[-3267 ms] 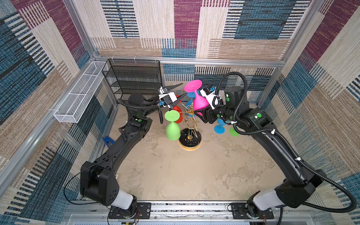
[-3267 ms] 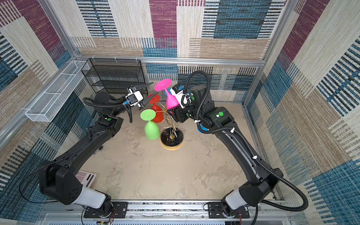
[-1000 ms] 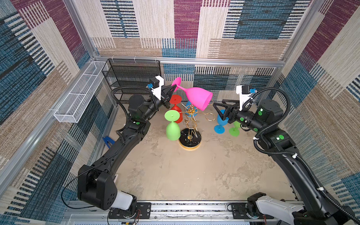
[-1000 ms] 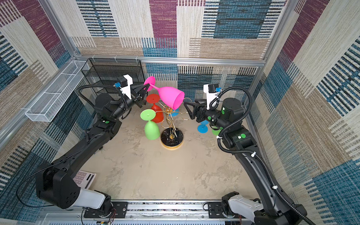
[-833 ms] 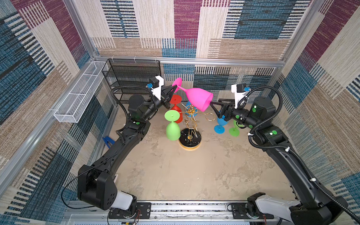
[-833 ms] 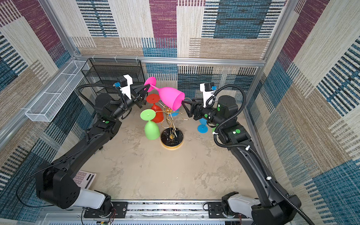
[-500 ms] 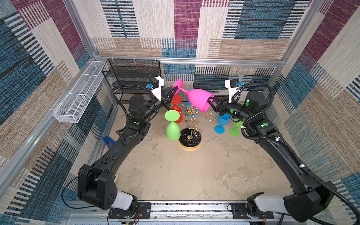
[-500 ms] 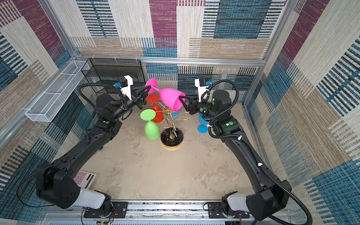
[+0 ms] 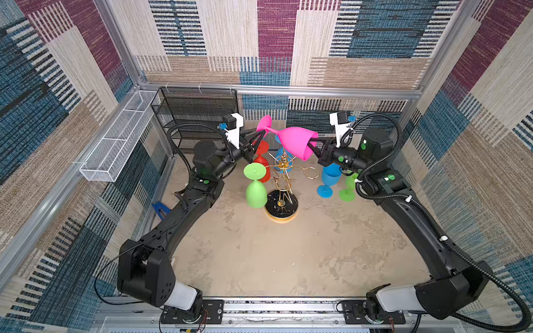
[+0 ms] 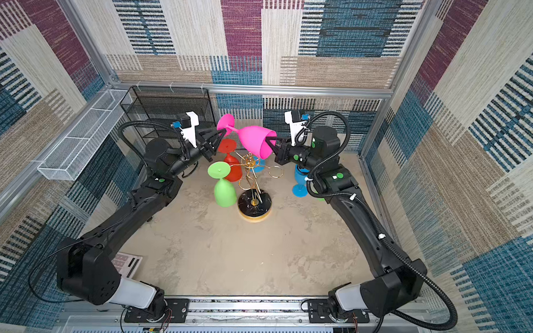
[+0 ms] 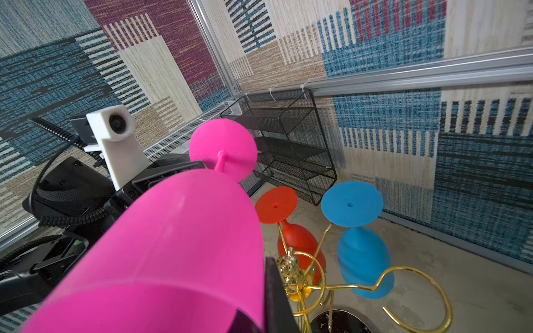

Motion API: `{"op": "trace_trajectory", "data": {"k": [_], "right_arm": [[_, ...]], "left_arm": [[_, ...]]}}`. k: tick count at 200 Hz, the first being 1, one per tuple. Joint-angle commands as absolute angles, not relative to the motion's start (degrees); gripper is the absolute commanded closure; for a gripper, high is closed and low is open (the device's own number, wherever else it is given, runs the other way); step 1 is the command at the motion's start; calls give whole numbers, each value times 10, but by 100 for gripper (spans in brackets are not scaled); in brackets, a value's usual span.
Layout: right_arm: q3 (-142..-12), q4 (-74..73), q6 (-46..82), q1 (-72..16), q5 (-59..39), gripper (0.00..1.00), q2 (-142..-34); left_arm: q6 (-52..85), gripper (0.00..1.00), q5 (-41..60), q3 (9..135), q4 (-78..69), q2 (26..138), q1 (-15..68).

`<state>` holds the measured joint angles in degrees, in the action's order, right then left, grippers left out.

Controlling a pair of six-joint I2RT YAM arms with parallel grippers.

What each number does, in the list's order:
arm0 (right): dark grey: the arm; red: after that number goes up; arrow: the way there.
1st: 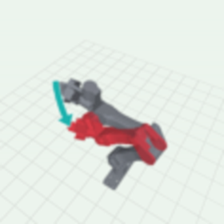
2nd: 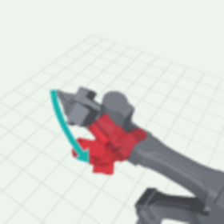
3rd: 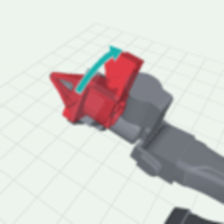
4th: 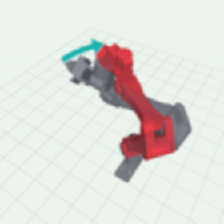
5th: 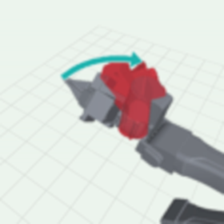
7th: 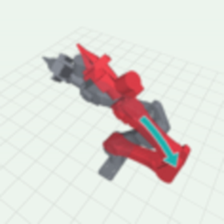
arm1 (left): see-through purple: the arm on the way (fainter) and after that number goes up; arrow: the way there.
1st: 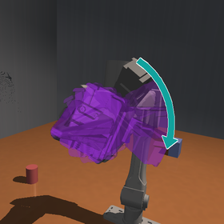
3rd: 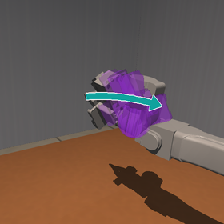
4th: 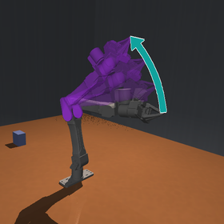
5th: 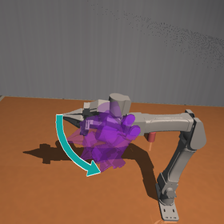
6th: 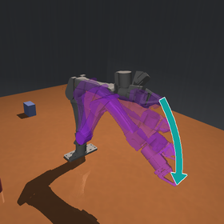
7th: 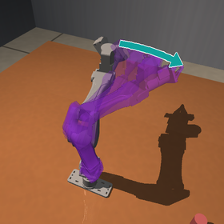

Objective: Take the wine glass off the wine glass rack
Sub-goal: 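Open the left gripper off the foot and draw it back while right holds bowl, then carry the pink glass with the right gripper beside the standing green glass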

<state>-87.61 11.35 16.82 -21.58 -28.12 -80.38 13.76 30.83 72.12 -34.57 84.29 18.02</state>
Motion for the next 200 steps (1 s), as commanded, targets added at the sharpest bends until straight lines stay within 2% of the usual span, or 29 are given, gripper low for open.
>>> {"op": "trace_trajectory", "data": {"k": [1, 18, 63, 102, 135, 180, 191, 200], "right_arm": [[-904, 150, 155, -202, -241, 100, -805], [-926, 183, 150, -180, -224, 100, -802], [-1009, 337, 113, -73, -139, 100, -805], [-1085, 485, 68, -1, -14, 100, -836], [-1127, 578, 46, 37, 59, 100, -868], [-1165, 674, 34, 61, 133, 100, -924], [-1157, 673, 34, 67, 144, 100, -925], [-1150, 672, 34, 72, 147, 100, -928]], "left_arm": [[129, 67, 305, 722, -314, 831, 179], [113, 57, 286, 720, -285, 818, 178], [89, 41, 227, 715, -201, 770, 153], [92, 37, 203, 663, -169, 712, 93], [132, 34, 210, 583, -242, 686, 31], [93, 31, 183, 538, -227, 679, 17], [91, 28, 174, 526, -232, 674, 15], [80, 21, 171, 521, -227, 671, 14]]}}
